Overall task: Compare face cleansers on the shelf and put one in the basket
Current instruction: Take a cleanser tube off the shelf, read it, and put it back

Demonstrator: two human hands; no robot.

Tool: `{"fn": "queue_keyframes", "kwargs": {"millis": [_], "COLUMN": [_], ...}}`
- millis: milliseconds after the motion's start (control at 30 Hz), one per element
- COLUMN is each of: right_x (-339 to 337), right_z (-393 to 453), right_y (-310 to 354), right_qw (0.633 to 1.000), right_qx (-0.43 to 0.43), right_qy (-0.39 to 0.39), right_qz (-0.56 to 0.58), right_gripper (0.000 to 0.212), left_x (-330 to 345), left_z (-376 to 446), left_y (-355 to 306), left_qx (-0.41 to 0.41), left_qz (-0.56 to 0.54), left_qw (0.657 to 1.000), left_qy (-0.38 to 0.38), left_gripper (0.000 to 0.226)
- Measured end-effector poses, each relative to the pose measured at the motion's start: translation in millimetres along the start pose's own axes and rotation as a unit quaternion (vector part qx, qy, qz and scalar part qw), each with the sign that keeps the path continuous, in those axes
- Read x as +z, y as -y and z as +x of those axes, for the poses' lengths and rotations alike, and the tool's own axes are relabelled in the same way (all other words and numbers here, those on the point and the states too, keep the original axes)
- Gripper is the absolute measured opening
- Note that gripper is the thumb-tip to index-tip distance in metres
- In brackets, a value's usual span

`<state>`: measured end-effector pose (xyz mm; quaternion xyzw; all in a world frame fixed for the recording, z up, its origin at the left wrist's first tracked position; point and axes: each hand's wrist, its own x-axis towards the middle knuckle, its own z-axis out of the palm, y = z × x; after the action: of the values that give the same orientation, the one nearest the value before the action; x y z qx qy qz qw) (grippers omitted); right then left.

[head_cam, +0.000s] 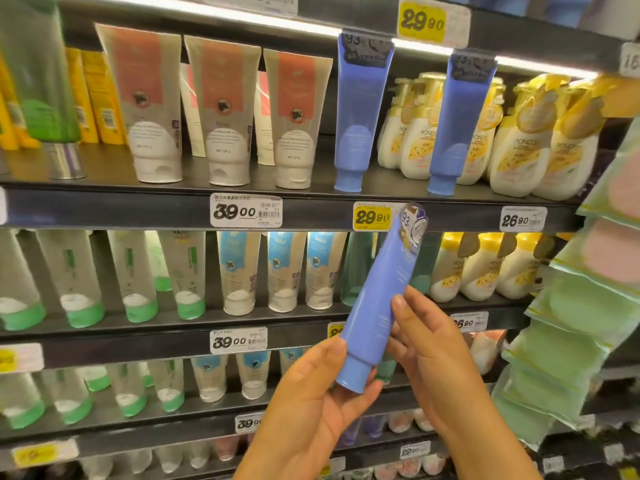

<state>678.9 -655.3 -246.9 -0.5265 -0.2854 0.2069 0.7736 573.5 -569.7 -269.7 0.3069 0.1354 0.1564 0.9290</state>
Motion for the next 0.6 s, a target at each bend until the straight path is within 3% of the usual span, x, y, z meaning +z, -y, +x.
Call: {"fn": "queue_keyframes", "kwargs": {"millis": [133,267,400,600], "right_x": [7,12,15,19], "right_z": [-6,-8,-10,-14], "right_y": [1,0,0,1], "right_qw": [0.999,0.999,0.999,0.997], "right_qx": [0.001,-0.009,-0.011,-0.016], "right_qy": [0.026,0.013,0.006,0.025], "right_qz": [-0.034,-0.04,0.036,0.075], "right_gripper": [0.05,0.051,0.04,0.029], "left_x": [-4,-6,-5,0], "left_z": [-6,-11,-15,-18], "left_y": [-1,-3,-7,-6], "left_qx": [0.015,0.033,0.038,-0.032], "left_qz": [0.025,0.044,0.023,-0.027], "left_qw": [1.0,0.998,0.999,0.999], "left_qy": [-0.005,-0.018,-0.013,0.023], "left_gripper": [0.049,0.049,0.042,0.039]}}
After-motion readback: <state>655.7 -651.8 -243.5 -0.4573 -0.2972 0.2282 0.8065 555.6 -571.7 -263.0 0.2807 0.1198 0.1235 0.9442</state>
